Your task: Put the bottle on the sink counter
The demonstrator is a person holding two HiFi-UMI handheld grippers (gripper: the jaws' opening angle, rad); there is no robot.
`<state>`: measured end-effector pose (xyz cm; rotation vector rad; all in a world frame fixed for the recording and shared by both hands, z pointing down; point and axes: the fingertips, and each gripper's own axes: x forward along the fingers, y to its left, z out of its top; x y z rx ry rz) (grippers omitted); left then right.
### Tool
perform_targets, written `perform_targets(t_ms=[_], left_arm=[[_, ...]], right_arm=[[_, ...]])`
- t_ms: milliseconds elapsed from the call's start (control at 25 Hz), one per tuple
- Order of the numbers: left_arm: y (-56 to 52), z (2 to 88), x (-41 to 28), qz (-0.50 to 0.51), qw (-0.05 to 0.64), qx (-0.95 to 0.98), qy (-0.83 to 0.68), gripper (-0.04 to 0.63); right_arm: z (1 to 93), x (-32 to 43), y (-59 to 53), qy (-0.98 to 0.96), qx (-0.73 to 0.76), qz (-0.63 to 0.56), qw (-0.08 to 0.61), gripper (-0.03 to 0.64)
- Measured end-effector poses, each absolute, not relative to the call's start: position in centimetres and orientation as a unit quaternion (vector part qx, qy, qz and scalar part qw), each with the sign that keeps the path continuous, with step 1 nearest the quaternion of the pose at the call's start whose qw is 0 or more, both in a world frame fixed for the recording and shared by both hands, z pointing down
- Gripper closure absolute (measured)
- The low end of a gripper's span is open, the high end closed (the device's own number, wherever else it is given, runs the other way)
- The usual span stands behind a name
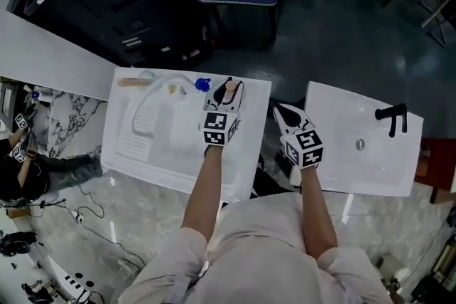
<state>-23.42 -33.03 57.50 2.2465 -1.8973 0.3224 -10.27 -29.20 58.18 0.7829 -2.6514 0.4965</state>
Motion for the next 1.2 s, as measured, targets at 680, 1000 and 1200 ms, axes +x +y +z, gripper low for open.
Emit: perform_targets(t_ms=[680,1000,1200], left_arm=[[-34.3,62.5,-22.2,0.137,0.124,0.749,-0.636,0.466],[-34.0,63.8,-21.7,0.148,0.131,0.748,-0.634,0.466],[-34.2,64.1,-21.9,0.142,0.127,0.746,-0.639,0.466]], right_arm=[[59.9,-10.8,-27.9,-0.928,0.262,0.184,0.191,0.611],[60.3,-10.7,-27.5,-0.927,0.258,0.191,0.194,0.611],[60.7,-10.4,-27.2,-0.926,0.257,0.193,0.196,0.611]])
